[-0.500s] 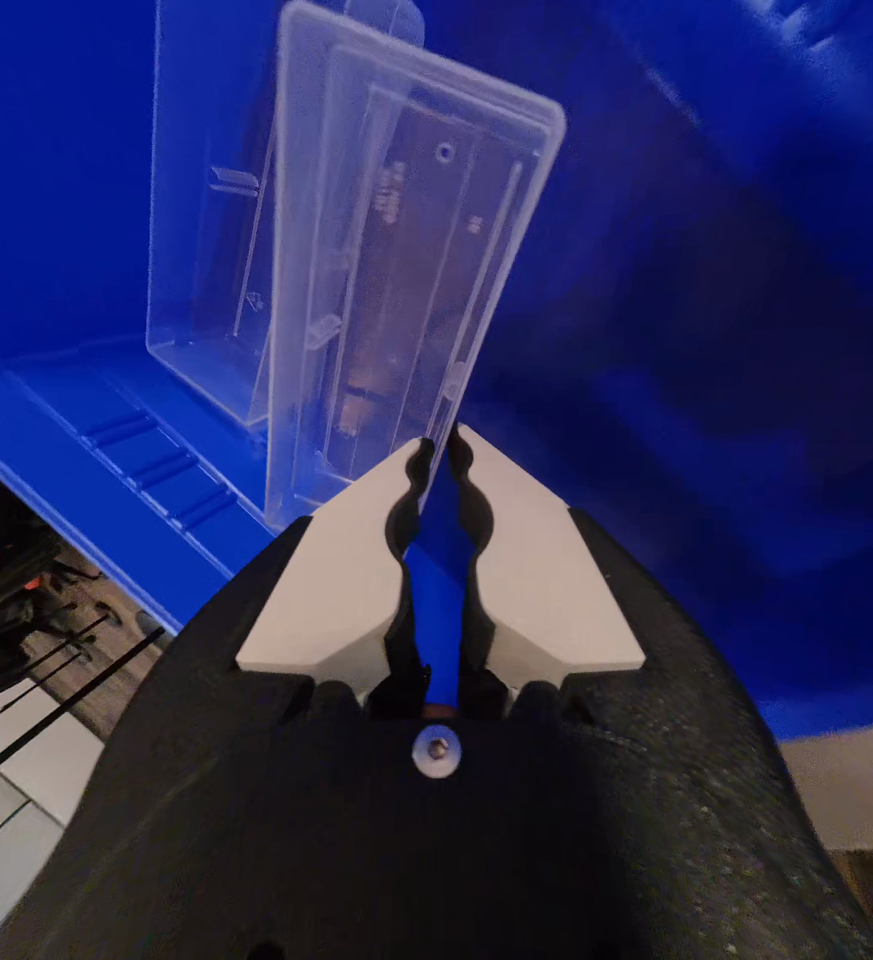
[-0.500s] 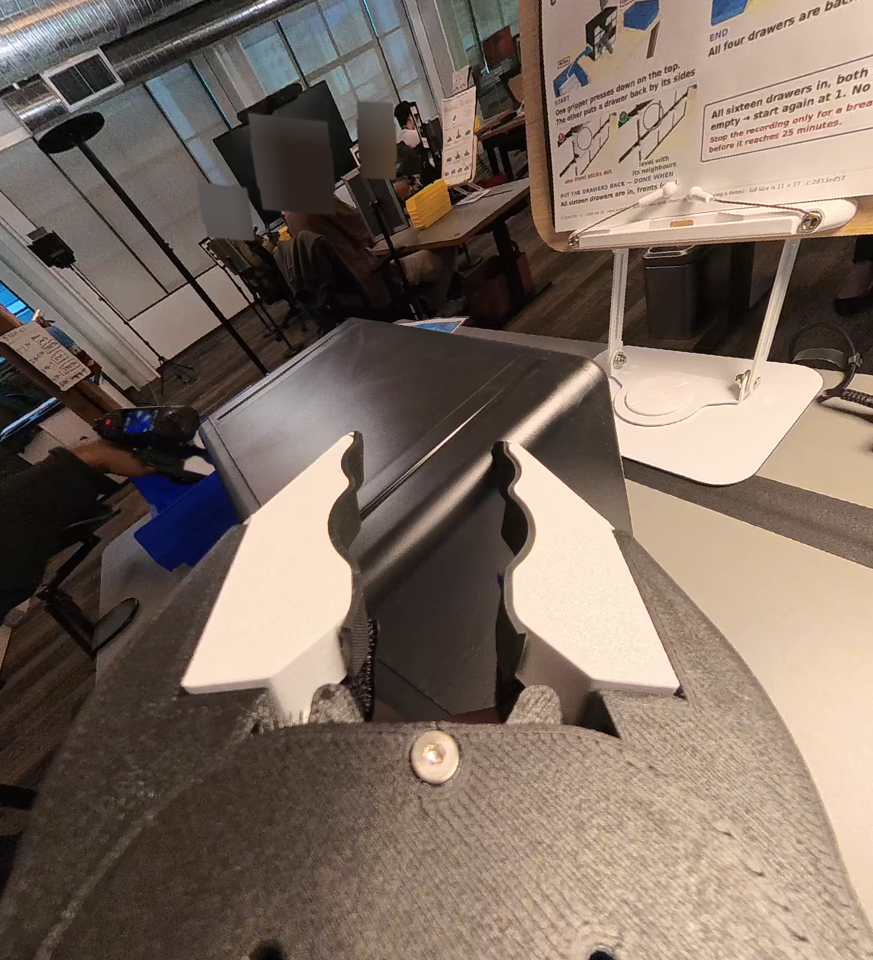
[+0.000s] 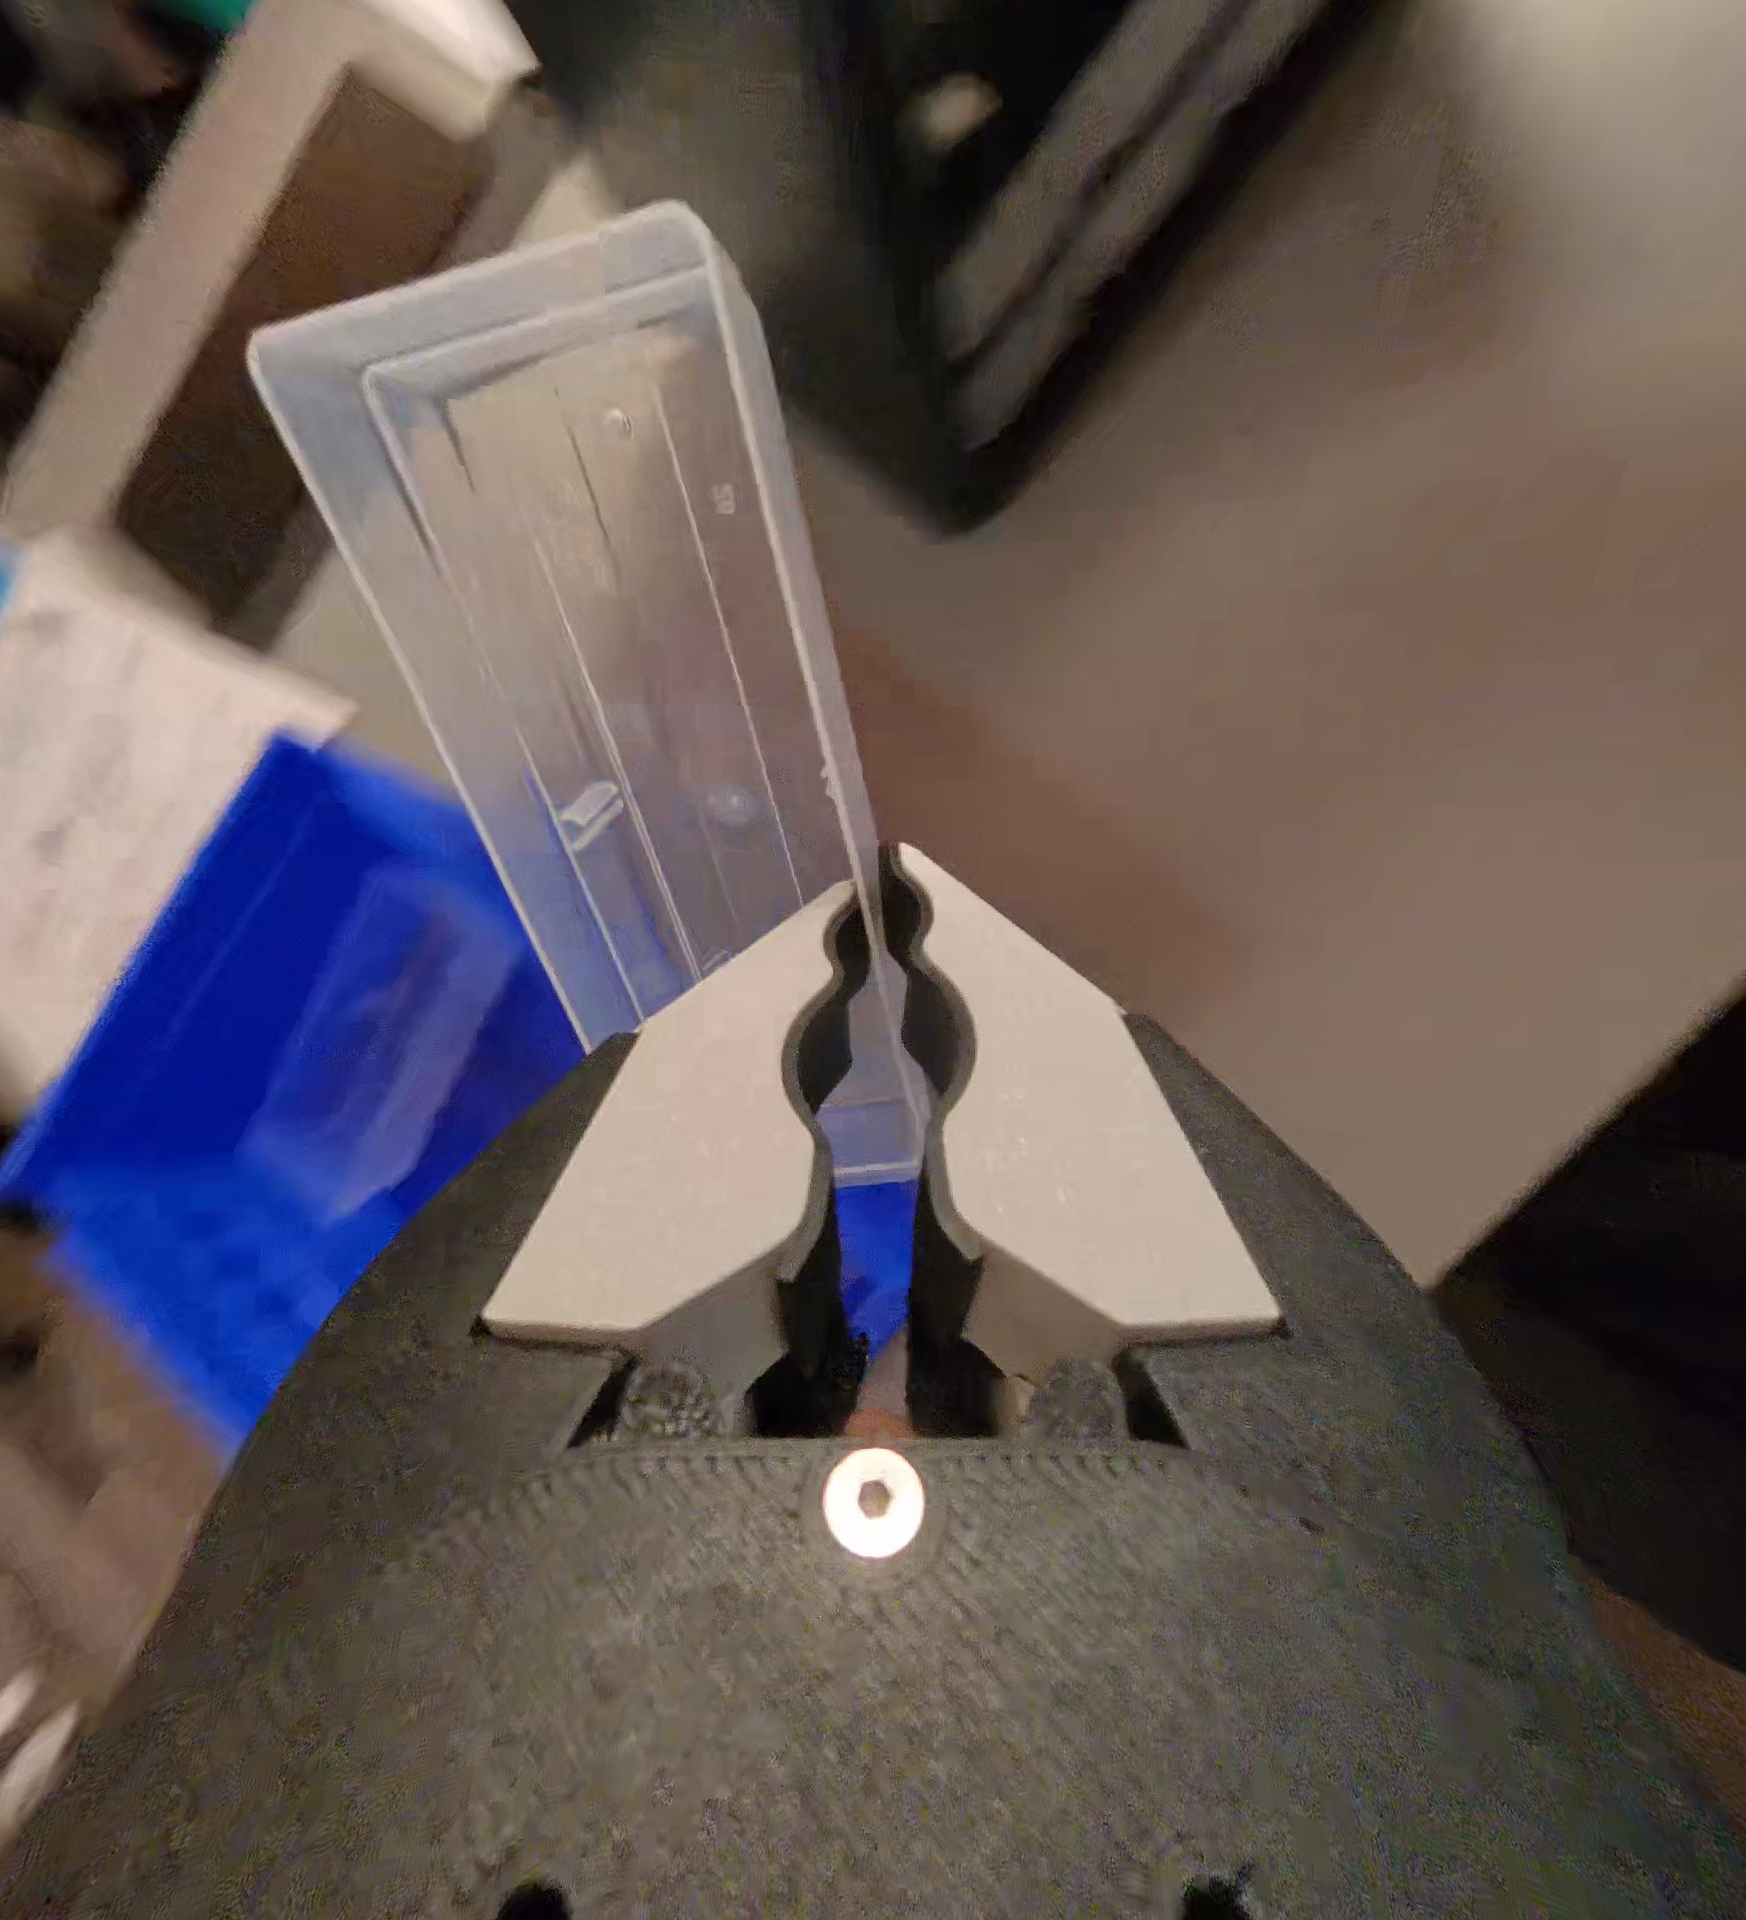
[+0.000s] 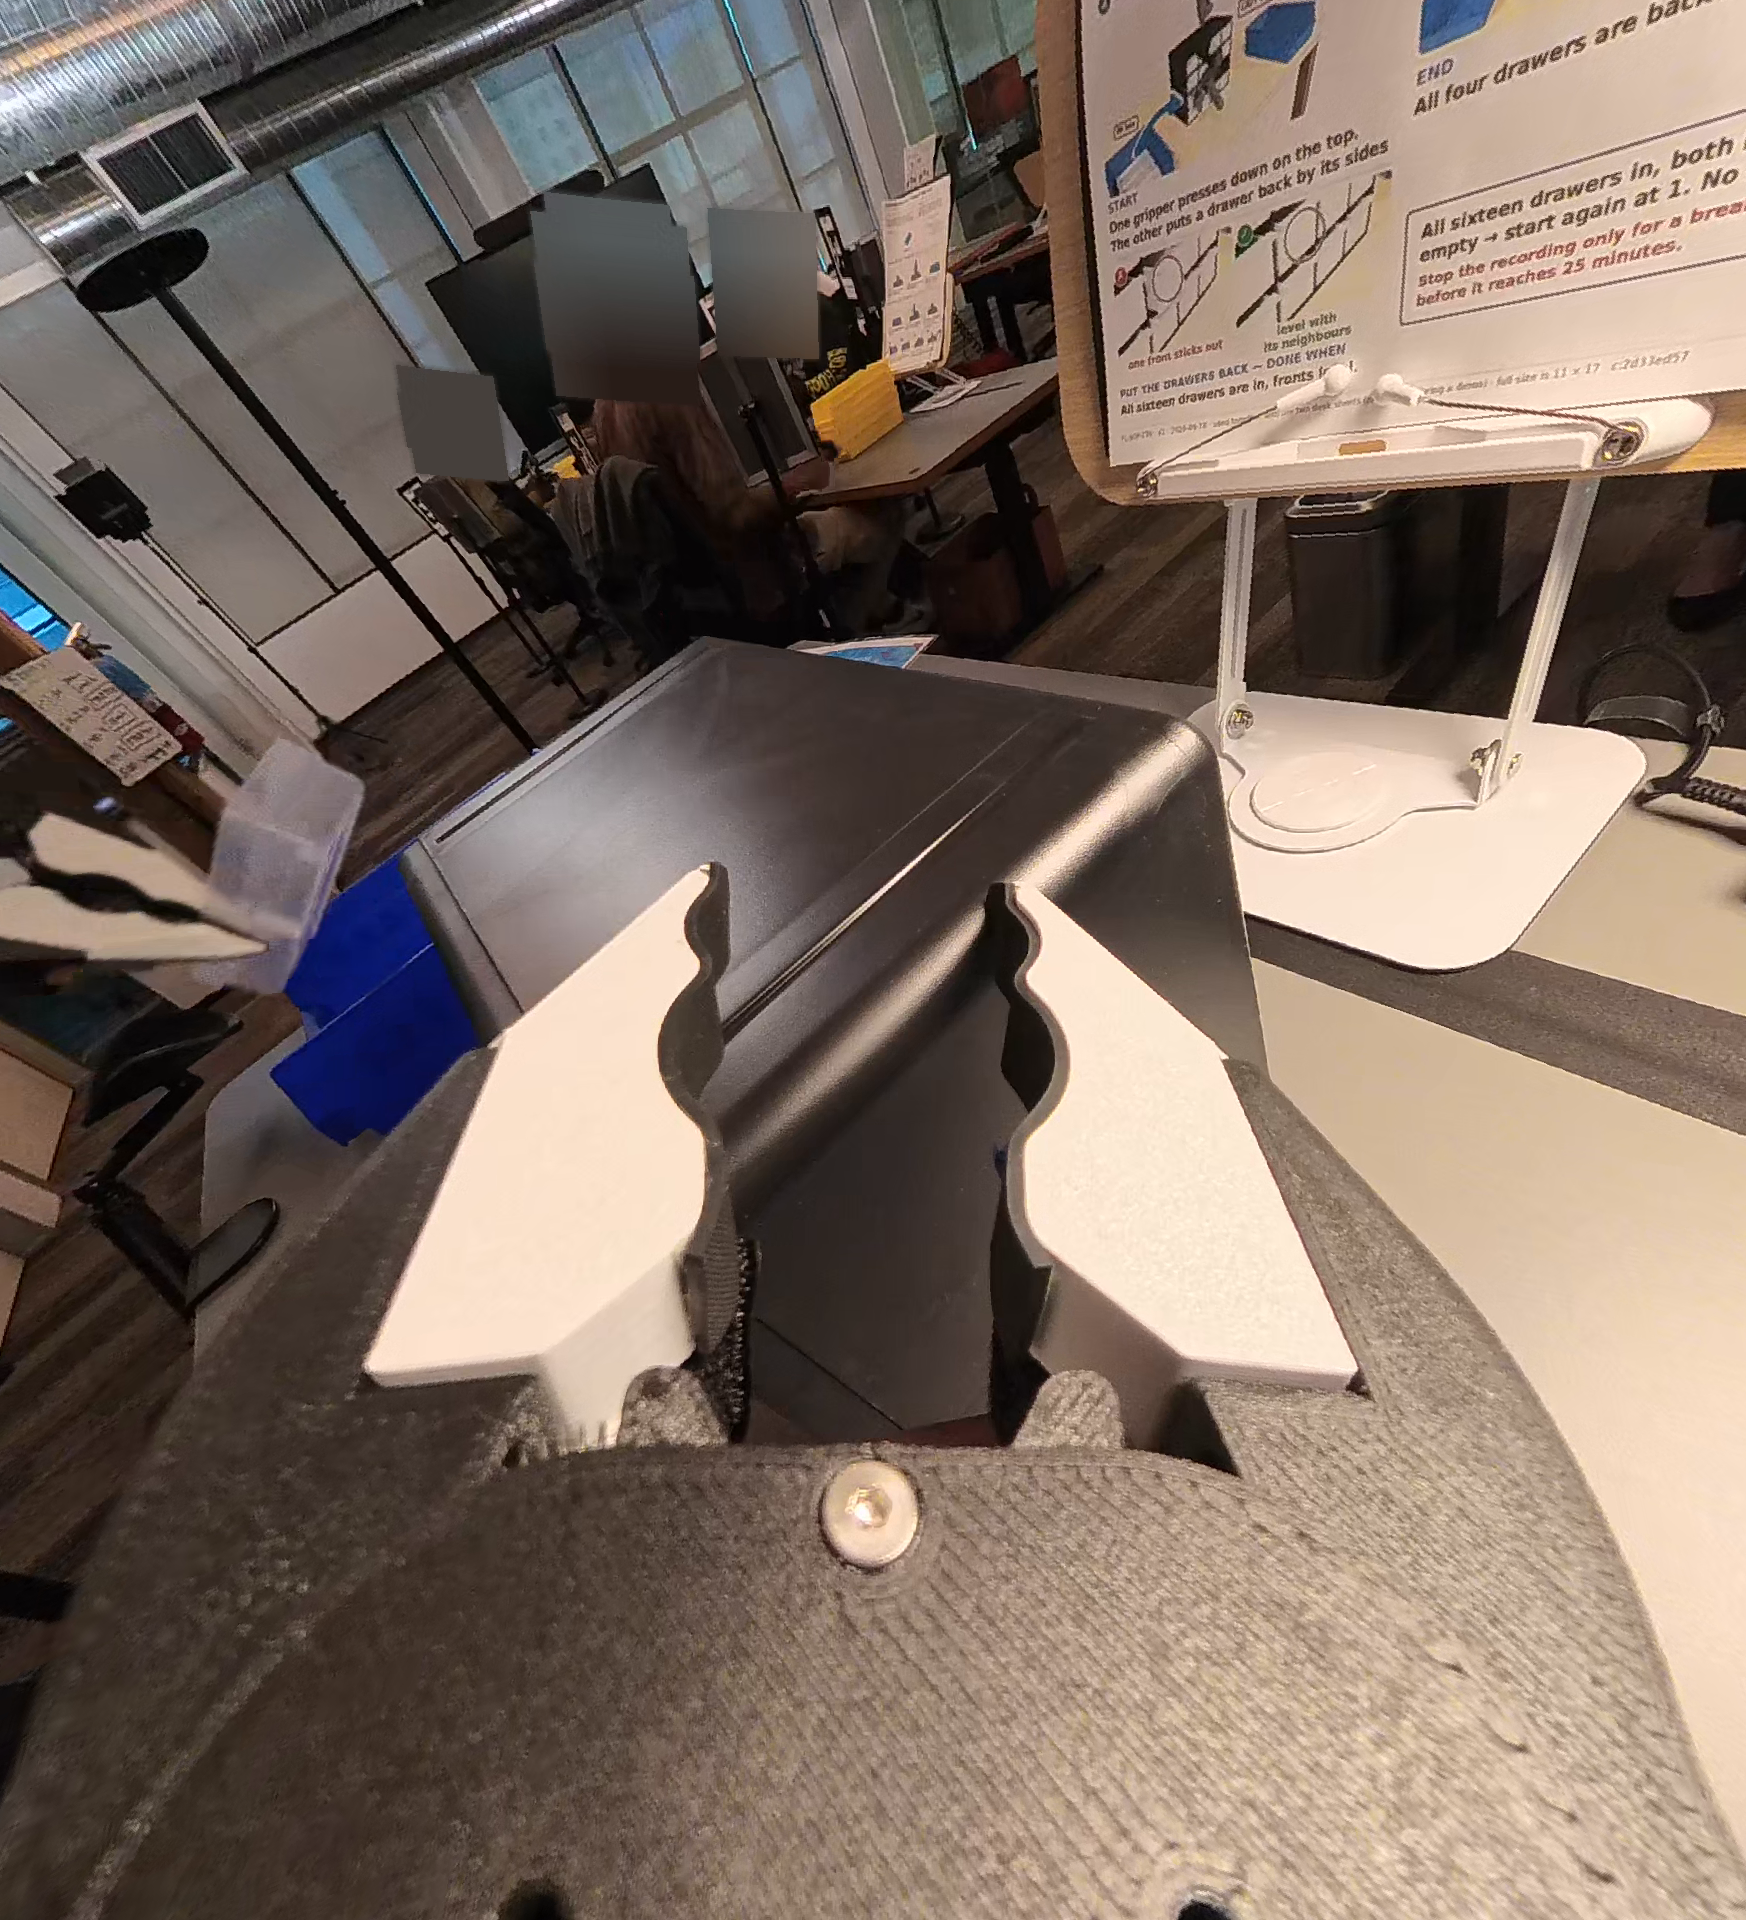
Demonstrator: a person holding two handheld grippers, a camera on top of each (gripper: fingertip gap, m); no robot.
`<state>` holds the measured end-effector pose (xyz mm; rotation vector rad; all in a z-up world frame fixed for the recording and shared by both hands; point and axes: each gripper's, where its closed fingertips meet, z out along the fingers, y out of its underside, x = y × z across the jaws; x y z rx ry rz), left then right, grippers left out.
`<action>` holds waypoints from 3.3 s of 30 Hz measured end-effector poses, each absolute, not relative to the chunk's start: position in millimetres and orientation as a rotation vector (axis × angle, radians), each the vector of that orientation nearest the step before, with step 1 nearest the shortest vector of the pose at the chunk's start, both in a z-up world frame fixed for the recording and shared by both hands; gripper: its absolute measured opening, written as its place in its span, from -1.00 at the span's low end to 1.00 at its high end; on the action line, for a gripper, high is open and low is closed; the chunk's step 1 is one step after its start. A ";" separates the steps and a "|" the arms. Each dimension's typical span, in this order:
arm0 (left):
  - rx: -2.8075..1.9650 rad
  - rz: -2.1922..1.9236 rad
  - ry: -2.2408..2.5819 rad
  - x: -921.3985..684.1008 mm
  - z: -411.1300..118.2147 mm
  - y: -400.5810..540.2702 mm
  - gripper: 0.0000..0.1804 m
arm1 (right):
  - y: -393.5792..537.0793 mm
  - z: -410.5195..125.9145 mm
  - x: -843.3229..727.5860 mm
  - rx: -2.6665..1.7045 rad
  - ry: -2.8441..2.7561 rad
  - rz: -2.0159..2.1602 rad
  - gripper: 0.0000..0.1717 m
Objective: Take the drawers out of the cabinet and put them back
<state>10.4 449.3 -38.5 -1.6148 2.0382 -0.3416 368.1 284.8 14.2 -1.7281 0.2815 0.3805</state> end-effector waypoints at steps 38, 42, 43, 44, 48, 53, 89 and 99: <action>-0.521 -0.690 2.777 59.5 -177.1 245.2 -0.49 | 284.9 15.5 366.9 -1.721 0.275 0.385 -0.41; -0.456 -0.614 2.805 61.4 -190.3 246.7 -0.56 | 285.2 15.7 366.9 -1.720 0.273 0.391 -0.41; -0.445 -0.593 2.804 62.7 -193.5 247.4 -0.62 | 285.2 15.7 366.9 -1.720 0.273 0.392 -0.41; -0.440 -0.568 2.804 63.5 -196.7 248.5 -0.69 | 285.2 15.7 367.0 -1.720 0.273 0.392 -0.41; -0.457 -0.583 2.787 63.0 -195.3 245.0 -0.79 | 285.2 15.9 367.0 -1.720 0.273 0.388 -0.41; -0.559 -0.745 2.731 60.5 -165.9 235.6 -0.82 | 285.2 16.0 366.7 -1.720 0.274 0.389 -0.42; -0.628 -0.669 2.584 127.7 -72.4 264.0 -0.82 | 285.9 17.8 364.2 -1.709 0.265 0.407 -0.43; -0.637 -0.329 2.187 181.7 -73.3 322.7 -0.63 | 285.9 18.0 364.2 -1.710 0.262 0.402 -0.43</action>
